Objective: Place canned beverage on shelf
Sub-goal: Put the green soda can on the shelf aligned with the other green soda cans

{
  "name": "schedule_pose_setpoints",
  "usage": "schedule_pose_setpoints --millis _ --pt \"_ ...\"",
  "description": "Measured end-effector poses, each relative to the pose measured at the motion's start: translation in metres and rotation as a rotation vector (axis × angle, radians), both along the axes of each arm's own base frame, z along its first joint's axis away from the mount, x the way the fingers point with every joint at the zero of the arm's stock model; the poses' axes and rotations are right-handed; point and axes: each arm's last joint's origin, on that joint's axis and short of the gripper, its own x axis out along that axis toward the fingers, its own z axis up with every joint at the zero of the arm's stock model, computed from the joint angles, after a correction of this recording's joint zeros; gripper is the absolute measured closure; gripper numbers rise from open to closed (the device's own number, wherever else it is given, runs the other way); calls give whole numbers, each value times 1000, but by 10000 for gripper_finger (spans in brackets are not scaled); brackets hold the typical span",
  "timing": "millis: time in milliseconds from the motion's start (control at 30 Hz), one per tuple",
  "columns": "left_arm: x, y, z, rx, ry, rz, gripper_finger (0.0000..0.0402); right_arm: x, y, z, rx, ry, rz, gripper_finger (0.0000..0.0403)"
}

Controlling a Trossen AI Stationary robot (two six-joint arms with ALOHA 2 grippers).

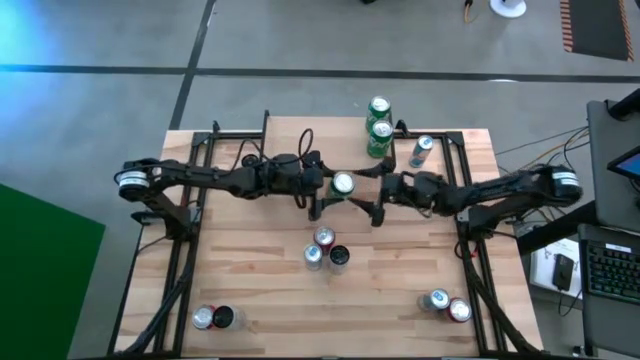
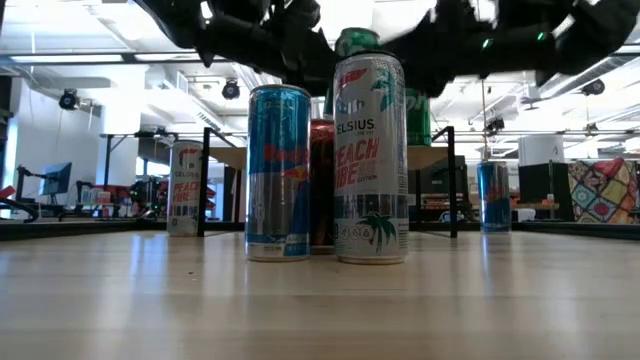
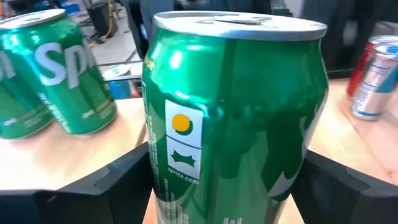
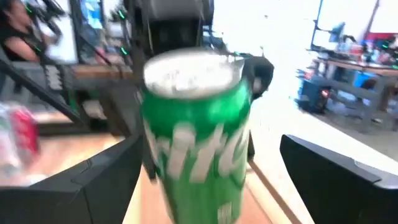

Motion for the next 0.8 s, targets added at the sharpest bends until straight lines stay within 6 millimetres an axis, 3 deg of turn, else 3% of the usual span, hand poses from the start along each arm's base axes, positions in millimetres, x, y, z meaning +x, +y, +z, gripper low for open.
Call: schedule_pose_setpoints --millis 233,633,800 --pt "0 0 1 10 -6 -15 102 -7 3 14 9 -36 52 35" --pt "4 0 -8 7 18 -24 101 36 -1 10 -17 42 84 35" --pt "4 0 -8 6 17 -23 101 42 -3 7 -12 59 50 50"
